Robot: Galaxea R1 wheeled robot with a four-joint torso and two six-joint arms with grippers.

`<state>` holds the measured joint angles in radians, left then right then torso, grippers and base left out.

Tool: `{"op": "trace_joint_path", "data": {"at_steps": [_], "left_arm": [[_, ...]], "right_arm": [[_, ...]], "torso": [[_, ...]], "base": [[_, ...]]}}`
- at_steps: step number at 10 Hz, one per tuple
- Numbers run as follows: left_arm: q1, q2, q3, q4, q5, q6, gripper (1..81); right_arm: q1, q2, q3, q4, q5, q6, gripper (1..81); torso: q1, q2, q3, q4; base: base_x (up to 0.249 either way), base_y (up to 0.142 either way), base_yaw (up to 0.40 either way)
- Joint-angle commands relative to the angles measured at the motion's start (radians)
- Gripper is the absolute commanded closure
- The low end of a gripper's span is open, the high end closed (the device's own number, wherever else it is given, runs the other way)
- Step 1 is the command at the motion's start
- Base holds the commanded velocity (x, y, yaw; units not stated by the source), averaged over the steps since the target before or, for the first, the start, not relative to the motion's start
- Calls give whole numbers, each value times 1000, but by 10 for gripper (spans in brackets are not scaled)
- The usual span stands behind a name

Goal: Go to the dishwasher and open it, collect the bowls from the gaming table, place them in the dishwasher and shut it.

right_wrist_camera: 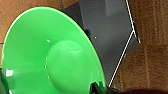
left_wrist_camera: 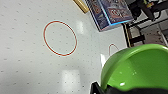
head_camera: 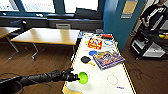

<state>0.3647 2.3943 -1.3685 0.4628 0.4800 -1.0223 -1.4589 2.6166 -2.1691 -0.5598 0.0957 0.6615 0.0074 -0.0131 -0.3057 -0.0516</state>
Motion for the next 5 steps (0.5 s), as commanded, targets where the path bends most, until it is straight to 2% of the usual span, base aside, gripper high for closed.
{"op": "trace_joint_path", "data": {"at_steps": [1, 2, 4, 5], "left_arm": [[56, -245, 246, 206, 49, 4, 811], [119, -262, 247, 255, 49, 4, 811], [265, -273, 229, 386, 48, 2, 811], [331, -269, 197, 439, 45, 2, 811]], "right_arm": [[11, -5, 0, -20, -31, -2, 811], [11, -5, -4, -20, -31, -2, 811], [7, -10, -7, -19, -30, -2, 811], [7, -7, -18, -19, -30, -2, 811]], "torso": [[0, 0, 68, 0], [0, 0, 95, 0], [0, 0, 149, 0], [0, 0, 176, 0]], "base": [[0, 0, 0], [0, 0, 0], [0, 0, 0], [0, 0, 0]]}}
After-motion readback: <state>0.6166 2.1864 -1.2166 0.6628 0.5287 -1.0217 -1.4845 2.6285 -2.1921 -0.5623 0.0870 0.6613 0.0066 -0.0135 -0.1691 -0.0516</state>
